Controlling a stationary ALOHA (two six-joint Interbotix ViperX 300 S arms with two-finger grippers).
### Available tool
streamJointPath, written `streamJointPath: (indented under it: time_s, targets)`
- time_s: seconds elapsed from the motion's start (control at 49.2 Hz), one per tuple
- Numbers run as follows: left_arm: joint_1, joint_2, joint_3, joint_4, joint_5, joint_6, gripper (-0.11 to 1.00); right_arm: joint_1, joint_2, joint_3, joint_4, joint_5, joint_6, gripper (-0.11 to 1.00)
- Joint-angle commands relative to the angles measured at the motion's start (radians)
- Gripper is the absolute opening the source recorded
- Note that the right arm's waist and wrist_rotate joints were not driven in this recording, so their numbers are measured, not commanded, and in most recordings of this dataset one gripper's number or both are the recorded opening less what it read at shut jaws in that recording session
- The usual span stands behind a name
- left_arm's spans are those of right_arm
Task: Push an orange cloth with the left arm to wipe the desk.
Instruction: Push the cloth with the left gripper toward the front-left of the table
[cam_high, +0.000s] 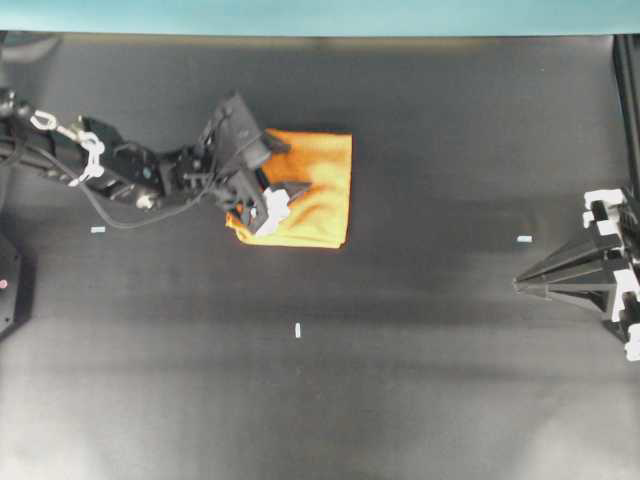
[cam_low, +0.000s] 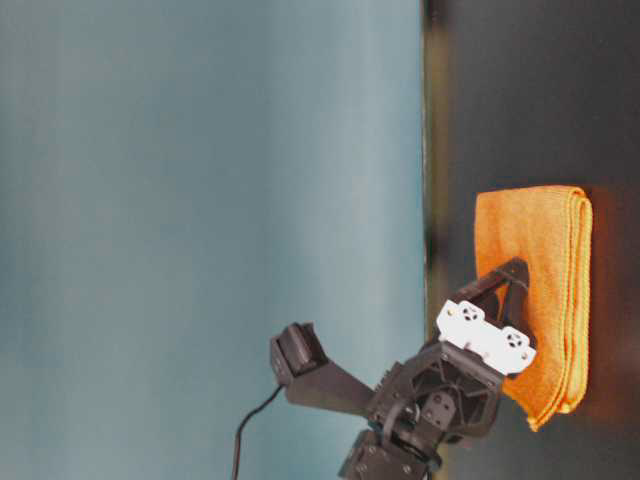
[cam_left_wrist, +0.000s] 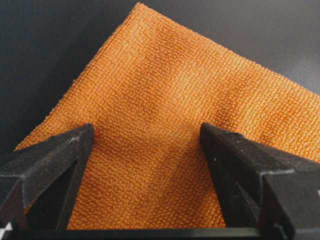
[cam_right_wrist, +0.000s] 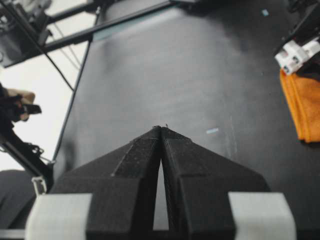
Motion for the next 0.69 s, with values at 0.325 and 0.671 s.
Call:
streamJointPath:
  time_s: [0.325,0.671]
  targets:
    - [-0.14,-0.067,0.066,0.005,-0.005,-0.002,0.84,0.0,-0.046,0.012,0.0,0.008,0.002,0.0]
    - [-0.258,-0.11,0.129,0.005,-0.005,-0.018,0.84,0.0,-0.048,0.014,-0.002,0.011,0.002,0.0]
